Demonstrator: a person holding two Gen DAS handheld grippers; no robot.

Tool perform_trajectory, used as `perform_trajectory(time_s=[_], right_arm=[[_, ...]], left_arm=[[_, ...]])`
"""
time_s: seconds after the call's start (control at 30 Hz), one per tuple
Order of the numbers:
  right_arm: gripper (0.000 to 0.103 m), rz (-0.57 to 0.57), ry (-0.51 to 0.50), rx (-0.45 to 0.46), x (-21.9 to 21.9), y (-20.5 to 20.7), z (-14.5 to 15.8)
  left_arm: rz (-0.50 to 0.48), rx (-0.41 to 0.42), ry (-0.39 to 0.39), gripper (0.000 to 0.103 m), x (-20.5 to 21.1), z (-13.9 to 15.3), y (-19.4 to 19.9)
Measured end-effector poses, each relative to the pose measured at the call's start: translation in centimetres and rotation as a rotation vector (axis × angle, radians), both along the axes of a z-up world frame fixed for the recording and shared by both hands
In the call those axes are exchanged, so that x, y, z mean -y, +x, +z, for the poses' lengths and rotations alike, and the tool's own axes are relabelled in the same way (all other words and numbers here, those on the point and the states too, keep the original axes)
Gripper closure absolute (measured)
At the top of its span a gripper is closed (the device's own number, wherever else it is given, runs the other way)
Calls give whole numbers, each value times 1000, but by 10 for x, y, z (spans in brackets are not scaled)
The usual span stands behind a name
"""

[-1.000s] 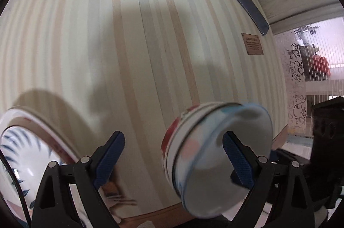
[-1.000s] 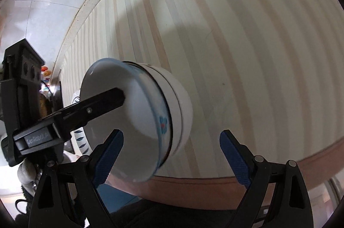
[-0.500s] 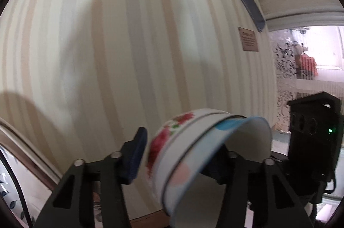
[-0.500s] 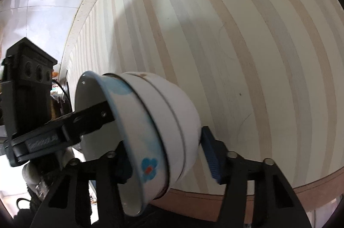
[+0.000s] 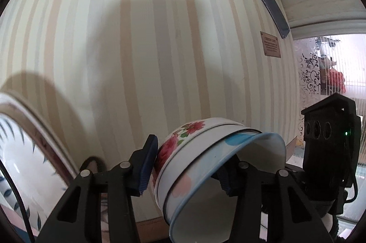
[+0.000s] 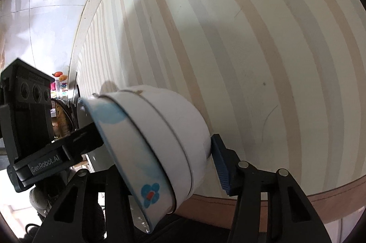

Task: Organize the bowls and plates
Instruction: 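Grip the three-bowl stack rim with both grippers and lift it toward the plates, then lower the bowl stack onto the blue-striped plate with both grippers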

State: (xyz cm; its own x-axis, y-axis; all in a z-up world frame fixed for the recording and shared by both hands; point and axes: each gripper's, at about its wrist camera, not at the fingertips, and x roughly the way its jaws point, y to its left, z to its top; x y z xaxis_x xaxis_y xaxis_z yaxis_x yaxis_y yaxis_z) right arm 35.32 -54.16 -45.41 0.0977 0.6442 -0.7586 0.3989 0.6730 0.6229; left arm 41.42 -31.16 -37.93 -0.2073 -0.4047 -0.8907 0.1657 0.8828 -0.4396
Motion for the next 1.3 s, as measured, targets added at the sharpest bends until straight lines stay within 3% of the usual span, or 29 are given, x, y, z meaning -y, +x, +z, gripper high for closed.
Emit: perform_trajectory(time_s=[0.33, 0.67, 1.03, 1.3], right_arm=[[50, 58, -11, -7, -33, 5, 33], [50, 93, -1, -17, -100, 9, 58], [50, 167, 24, -34, -186, 39, 49], [50, 207, 13, -59, -217, 63, 31]], left_arm=[[65, -1, -17, 59, -43, 24, -15], [89, -4, -19, 59, -112, 44, -21], [144, 2, 9, 59, -184, 37, -8], [180, -15, 22, 59, -207, 18, 7]])
